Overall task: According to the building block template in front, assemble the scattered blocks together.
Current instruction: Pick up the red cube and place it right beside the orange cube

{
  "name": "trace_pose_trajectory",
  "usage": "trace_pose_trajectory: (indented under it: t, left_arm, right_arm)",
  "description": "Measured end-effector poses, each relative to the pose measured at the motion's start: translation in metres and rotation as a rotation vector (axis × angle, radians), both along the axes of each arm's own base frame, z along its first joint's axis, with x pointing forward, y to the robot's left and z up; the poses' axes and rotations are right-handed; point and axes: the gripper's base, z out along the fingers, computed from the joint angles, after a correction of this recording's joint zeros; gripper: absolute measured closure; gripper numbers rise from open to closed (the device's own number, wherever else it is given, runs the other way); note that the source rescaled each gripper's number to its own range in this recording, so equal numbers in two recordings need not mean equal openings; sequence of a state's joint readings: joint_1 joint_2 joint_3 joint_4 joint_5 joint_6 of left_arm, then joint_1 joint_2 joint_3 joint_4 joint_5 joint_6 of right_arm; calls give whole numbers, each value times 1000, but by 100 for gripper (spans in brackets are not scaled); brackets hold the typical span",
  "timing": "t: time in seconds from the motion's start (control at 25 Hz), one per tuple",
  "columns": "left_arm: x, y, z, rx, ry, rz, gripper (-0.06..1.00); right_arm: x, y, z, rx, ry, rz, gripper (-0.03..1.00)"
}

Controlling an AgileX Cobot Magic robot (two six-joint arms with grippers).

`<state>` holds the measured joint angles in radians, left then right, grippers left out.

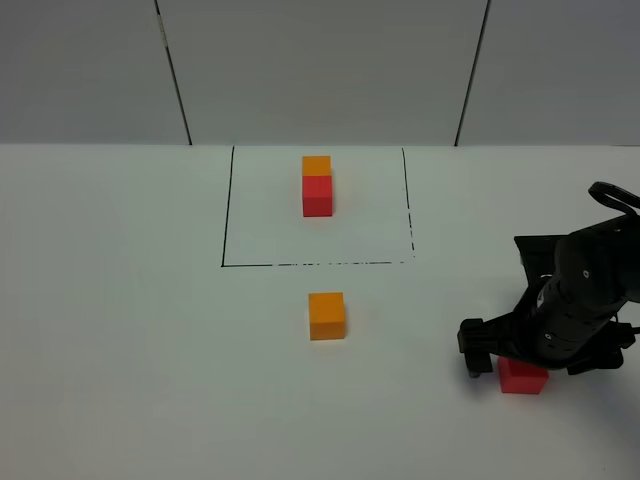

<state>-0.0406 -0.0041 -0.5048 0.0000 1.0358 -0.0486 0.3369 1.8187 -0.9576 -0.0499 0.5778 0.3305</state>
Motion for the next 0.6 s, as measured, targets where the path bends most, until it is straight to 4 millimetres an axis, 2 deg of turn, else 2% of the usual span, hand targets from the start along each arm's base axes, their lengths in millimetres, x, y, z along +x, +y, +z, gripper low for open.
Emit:
trace_pose_trajectory:
  t: [0.36,0.6]
  left_arm:
    - [0,0,0,0,0,0,38]
    - [0,0,0,0,0,0,38]
  right_arm:
    - [2,1,-19,-10,35,-1,-3]
    - [3,1,-24,-14,46,-2,-2]
